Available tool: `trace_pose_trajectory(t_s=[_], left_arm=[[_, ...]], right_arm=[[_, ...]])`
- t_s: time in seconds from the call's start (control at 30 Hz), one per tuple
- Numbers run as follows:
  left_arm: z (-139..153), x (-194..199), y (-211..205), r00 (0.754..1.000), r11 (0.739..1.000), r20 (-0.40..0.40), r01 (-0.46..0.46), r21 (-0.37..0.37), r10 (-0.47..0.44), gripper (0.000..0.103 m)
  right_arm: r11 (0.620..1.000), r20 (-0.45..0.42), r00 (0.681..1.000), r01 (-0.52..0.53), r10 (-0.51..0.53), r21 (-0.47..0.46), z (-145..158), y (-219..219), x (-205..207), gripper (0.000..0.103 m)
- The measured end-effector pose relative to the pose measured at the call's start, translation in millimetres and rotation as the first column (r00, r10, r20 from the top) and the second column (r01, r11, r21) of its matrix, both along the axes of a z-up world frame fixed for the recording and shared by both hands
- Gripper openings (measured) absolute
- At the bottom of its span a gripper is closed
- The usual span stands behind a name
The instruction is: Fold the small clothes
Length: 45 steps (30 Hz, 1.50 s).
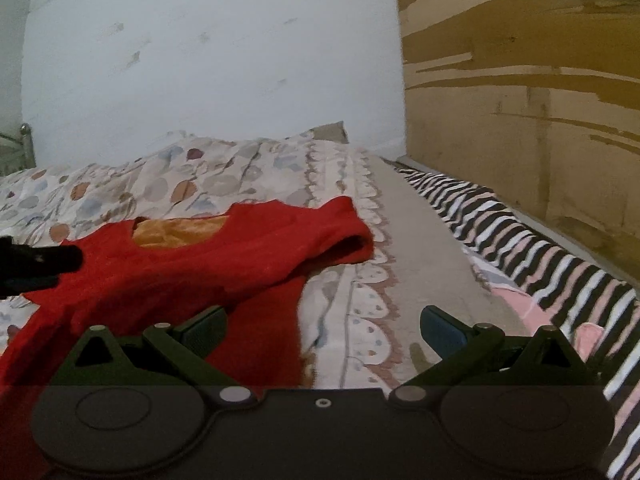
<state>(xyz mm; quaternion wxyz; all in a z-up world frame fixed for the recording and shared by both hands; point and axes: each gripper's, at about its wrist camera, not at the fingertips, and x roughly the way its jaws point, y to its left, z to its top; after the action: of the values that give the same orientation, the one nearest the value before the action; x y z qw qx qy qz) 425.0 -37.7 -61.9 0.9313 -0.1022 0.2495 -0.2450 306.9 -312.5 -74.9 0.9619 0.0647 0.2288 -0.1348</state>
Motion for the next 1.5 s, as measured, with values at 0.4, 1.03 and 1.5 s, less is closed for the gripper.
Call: trace_pose_trajectory(t_s=[0.4, 1.03, 1.5], left_arm=[[-49.2, 68.5, 80.5, 0.919, 0.865, -0.044, -0.351, 0.359, 0.391, 0.102], [-56.0, 106.2, 109.4, 0.861, 0.805, 0.029, -0.485, 0.342, 0.507, 0.102], [-49.8, -17.3, 127.7, 0.971, 0.991, -0.198, -0.125, 0.057, 0.134, 0.101]], right_arm=[[0.98, -0.111, 0.975, -0.198, 0.195, -0.021, -2.5, 40.3, 70.5, 0.102], [0.981, -0.177, 0.966, -0.192, 0.189, 0.0, -32.6, 56.4, 119.9, 0.102], [0.988, -0.1, 0.984, -0.138, 0.144, 0.073, -14.4, -9.2, 3.8, 0.083]])
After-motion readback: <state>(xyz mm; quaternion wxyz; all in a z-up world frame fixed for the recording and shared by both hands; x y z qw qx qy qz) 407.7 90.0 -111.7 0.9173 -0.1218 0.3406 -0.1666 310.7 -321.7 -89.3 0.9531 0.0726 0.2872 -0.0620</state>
